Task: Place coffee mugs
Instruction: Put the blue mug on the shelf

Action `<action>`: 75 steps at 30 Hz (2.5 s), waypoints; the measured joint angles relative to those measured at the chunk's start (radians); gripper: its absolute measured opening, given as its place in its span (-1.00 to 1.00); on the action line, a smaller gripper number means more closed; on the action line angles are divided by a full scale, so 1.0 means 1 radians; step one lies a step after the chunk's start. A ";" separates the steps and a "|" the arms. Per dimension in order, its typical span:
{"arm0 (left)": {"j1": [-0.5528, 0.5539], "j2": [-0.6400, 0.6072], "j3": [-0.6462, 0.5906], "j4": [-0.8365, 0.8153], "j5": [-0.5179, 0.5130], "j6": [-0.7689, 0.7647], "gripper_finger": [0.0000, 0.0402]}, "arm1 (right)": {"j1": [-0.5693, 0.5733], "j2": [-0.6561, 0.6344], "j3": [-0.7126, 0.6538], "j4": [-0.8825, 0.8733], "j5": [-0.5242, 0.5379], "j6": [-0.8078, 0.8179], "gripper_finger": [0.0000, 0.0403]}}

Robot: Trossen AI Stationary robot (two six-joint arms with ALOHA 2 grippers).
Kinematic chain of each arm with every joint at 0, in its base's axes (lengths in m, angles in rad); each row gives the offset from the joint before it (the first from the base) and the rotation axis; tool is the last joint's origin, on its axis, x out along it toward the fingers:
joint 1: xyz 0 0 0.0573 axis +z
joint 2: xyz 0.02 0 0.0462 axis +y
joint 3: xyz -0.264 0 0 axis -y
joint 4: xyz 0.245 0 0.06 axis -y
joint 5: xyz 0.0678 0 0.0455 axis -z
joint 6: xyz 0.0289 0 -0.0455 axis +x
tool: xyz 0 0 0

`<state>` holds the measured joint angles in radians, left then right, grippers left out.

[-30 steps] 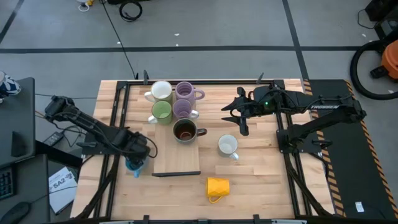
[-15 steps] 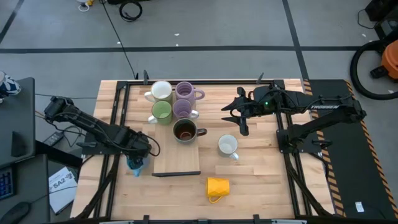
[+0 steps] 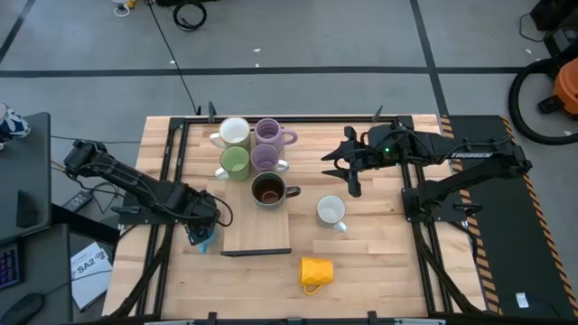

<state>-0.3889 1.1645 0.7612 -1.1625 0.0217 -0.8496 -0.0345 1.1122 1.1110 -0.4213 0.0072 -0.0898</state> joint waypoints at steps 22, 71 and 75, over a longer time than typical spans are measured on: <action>-0.016 -0.001 0.356 -0.146 0.159 -0.303 -0.34 | 0.000 0.000 0.000 0.000 0.000 0.000 -0.10; -0.318 0.000 0.015 0.011 -0.092 -0.446 -0.34 | 0.000 0.000 0.000 0.000 0.000 0.000 -0.10; -0.318 0.000 0.015 0.012 -0.098 -0.446 -0.34 | 0.000 0.000 0.000 0.000 0.000 0.000 -0.10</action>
<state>-0.7067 1.1649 0.7765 -1.1510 -0.0764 -1.2961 -0.0345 1.1126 1.1110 -0.4215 0.0071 -0.0895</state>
